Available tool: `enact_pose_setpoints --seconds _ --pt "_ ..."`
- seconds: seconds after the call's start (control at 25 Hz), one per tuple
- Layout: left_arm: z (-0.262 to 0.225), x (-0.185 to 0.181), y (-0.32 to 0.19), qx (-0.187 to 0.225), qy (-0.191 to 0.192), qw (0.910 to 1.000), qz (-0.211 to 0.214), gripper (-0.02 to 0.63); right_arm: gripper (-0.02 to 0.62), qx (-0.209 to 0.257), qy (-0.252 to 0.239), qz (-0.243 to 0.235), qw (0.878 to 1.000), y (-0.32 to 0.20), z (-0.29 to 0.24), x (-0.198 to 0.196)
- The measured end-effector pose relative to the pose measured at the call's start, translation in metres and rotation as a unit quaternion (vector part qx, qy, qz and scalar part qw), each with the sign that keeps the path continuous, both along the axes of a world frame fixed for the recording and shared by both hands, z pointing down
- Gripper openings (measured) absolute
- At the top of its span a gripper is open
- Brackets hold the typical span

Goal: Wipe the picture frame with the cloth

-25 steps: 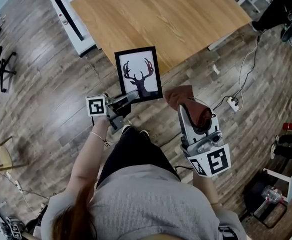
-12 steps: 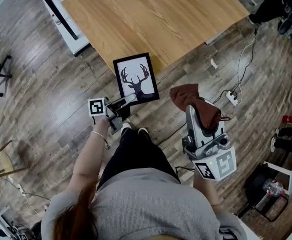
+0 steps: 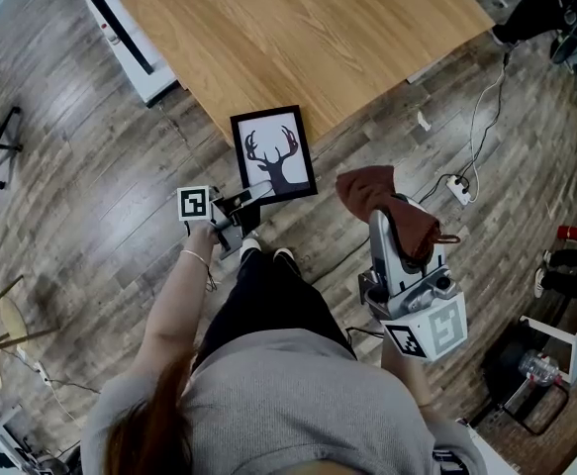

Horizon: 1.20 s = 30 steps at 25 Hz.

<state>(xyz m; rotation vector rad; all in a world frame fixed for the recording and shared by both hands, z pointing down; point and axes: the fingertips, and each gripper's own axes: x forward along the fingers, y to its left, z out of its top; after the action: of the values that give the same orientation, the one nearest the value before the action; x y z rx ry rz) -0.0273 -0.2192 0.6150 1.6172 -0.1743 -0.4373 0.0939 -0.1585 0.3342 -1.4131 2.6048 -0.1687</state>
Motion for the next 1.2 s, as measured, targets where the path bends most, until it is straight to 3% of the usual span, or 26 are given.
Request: enact_pose_setpoints --seconds 0.2,0.24,0.32,0.36,0.56,0.8,1.2 --pt "-0.007 0.001 0.001 0.04 -0.003 0.9991 0.017 0.04 0.097 -0.003 -0.013 -0.007 1.0 0.001 -0.002 -0.008" --pt "-0.011 0.002 0.002 0.05 0.002 0.9985 0.022 0.078 0.097 -0.004 -0.015 -0.009 1.0 0.001 -0.001 -0.01" --pt "-0.02 0.005 0.004 0.066 0.015 0.9971 0.035 0.227 0.097 -0.006 -0.017 -0.012 1.0 0.002 -0.001 -0.016" --pt "-0.022 0.006 0.005 0.072 0.017 0.9965 0.039 0.26 0.097 -0.007 -0.016 -0.014 1.0 0.002 0.0 -0.019" --pt "-0.027 0.003 0.008 0.078 0.035 0.9955 0.041 0.265 0.097 -0.004 -0.016 -0.015 1.0 0.004 -0.006 -0.028" --pt "-0.014 0.0 0.008 0.062 0.015 0.9966 0.052 0.265 0.097 -0.009 -0.031 -0.017 0.999 0.001 -0.008 -0.034" --pt "0.0 -0.028 0.011 0.048 0.005 0.9985 0.028 0.265 0.097 -0.018 -0.032 -0.033 0.999 -0.004 -0.002 -0.05"
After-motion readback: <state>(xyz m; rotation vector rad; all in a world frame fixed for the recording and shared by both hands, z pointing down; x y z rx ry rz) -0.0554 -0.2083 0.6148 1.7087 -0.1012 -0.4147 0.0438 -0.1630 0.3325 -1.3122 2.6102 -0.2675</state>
